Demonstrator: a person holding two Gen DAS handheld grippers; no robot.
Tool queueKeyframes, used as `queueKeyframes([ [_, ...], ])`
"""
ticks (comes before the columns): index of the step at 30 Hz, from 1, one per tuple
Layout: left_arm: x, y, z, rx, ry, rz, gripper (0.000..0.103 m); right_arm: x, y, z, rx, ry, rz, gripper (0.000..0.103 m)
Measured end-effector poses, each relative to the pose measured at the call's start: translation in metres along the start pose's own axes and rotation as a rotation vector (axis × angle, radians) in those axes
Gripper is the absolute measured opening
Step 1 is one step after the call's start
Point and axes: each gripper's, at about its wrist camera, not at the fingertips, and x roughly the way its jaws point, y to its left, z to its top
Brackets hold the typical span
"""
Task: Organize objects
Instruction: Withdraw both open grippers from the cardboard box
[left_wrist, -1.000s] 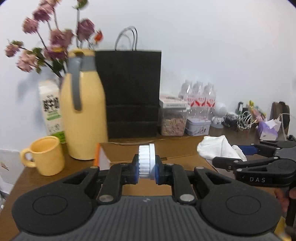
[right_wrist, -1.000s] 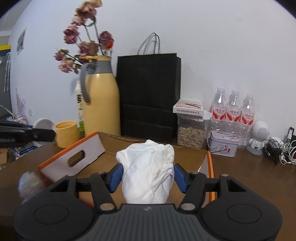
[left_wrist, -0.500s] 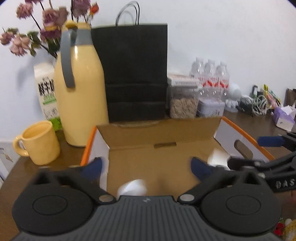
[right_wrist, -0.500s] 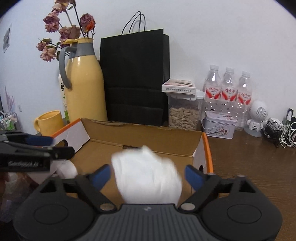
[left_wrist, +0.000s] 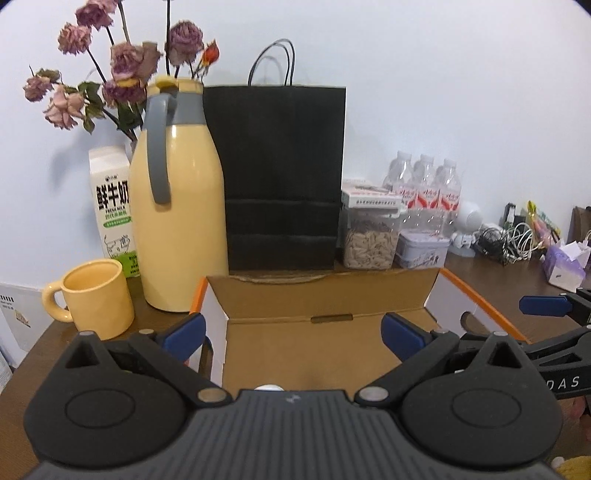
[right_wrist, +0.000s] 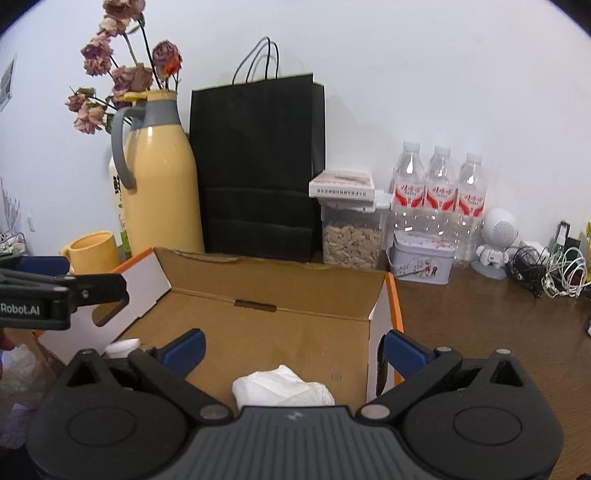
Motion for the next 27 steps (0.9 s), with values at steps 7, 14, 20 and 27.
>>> queueKeyframes([
  [7, -0.03, 0.003, 0.002, -0.023, -0.042, -0.005, 0.103, -0.031, 0.004, 0.002, -0.001, -0.065, -0.017, 0.103],
  [14, -0.061, 0.01, -0.002, -0.032, -0.055, 0.013, 0.103, -0.068, 0.004, -0.007, 0.026, -0.096, -0.024, 0.103],
  [20, -0.088, 0.013, -0.011, -0.024, -0.054, 0.035, 0.103, -0.093, 0.003, -0.023, 0.041, -0.091, -0.038, 0.103],
  [27, -0.115, 0.016, -0.03, -0.016, -0.031, 0.048, 0.103, -0.119, -0.001, -0.049, 0.041, -0.071, -0.048, 0.103],
])
